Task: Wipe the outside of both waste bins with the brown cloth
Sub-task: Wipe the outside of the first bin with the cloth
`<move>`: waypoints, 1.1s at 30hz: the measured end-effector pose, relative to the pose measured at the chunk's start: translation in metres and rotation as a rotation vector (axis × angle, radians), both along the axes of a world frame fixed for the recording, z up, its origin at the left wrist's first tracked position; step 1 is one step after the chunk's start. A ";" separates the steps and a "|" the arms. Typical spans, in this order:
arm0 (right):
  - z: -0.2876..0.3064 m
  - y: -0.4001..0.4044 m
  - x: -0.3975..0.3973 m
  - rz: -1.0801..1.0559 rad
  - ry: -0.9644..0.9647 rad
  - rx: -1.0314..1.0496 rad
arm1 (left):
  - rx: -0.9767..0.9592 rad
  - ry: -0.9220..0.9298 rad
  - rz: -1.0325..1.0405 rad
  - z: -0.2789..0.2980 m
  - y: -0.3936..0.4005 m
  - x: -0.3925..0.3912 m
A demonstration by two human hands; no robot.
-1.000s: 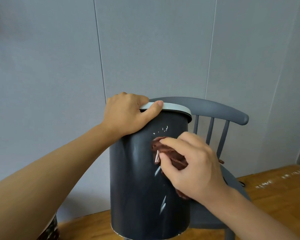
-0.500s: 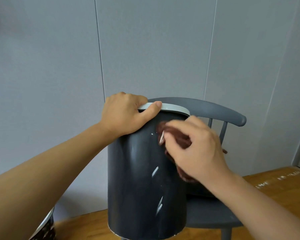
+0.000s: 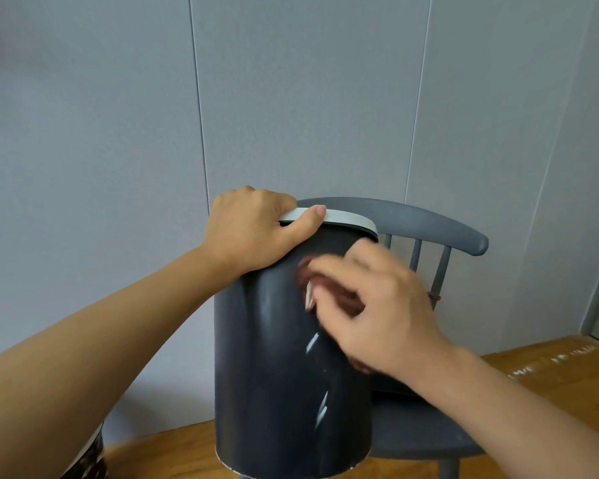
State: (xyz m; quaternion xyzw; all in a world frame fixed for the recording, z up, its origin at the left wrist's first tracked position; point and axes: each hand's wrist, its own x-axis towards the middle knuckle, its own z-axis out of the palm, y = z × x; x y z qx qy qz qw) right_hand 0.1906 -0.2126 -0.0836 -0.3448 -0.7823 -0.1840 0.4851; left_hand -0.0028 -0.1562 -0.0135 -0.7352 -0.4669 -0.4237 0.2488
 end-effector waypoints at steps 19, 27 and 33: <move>0.016 0.028 0.010 -0.072 0.168 0.004 | -0.019 -0.027 0.010 0.000 0.001 -0.004; -0.027 -0.007 0.006 0.156 -0.239 0.009 | -0.069 -0.075 0.023 0.001 0.007 -0.015; -0.006 0.018 0.001 0.034 0.113 -0.015 | -0.062 -0.033 0.007 0.003 0.005 -0.009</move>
